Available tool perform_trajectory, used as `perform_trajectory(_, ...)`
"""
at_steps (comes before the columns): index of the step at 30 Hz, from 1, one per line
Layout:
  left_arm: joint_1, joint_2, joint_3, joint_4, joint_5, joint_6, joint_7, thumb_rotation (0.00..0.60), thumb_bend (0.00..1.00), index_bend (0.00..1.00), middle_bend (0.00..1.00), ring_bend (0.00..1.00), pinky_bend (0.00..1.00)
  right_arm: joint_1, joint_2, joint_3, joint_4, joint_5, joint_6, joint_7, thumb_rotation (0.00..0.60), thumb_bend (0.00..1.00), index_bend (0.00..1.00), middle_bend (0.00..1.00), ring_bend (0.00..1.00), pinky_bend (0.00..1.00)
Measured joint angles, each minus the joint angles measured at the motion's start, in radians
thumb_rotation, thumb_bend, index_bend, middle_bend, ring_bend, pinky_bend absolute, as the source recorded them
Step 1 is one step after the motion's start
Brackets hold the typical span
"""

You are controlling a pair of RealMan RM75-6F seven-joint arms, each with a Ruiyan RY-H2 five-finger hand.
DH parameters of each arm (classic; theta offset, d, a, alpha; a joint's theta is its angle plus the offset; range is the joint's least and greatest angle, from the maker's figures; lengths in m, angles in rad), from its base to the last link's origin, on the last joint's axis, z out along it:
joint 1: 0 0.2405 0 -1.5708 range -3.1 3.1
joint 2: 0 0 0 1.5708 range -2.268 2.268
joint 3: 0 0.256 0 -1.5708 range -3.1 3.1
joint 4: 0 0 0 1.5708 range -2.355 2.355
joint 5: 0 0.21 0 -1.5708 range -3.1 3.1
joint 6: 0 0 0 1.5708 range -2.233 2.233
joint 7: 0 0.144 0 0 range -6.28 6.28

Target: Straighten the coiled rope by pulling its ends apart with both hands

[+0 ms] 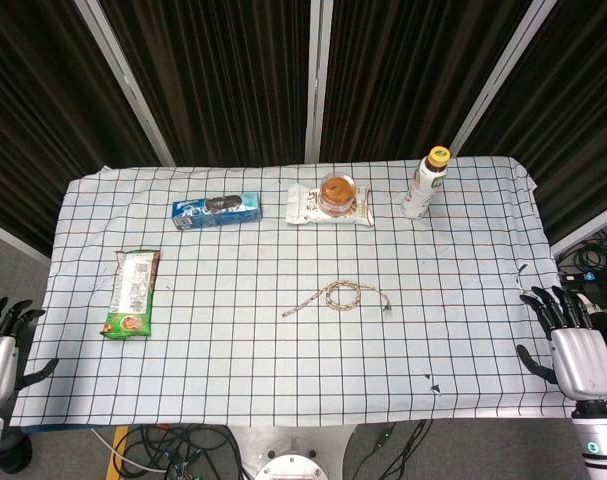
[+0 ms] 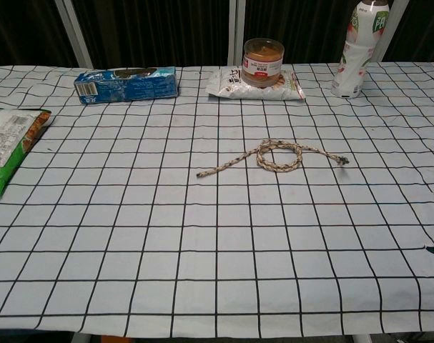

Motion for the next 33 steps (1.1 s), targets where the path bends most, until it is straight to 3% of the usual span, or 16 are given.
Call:
perform_trajectory(10,-0.007,-0.009,-0.008,0.014,-0.011,-0.012,-0.010,0.600,0.11,0.24,0.13,0.00,0.00,0.036,0.003,0.004,-0.028,0.003,-0.052,-0.012,0.600,0.22,0.16,0.11,0.00,0.00)
perform_trajectory(18,-0.009,-0.012,-0.006,0.029,0.007,-0.008,-0.032,0.600,0.11,0.24,0.13,0.00,0.00,0.139,-0.005,0.029,-0.056,0.044,-0.224,-0.015,0.600,0.21,0.16,0.11,0.00,0.00)
perform_trajectory(26,0.003,-0.020,0.001,0.052,0.004,-0.002,-0.064,0.600,0.11,0.24,0.13,0.00,0.00,0.323,-0.131,0.125,-0.052,0.244,-0.431,-0.125,0.600,0.21,0.24,0.13,0.00,0.00)
perform_trajectory(33,0.008,-0.028,0.004,0.079,-0.003,-0.010,-0.090,0.600,0.11,0.24,0.13,0.00,0.00,0.459,-0.285,0.179,0.027,0.434,-0.534,-0.255,0.600,0.20,0.30,0.15,0.00,0.00)
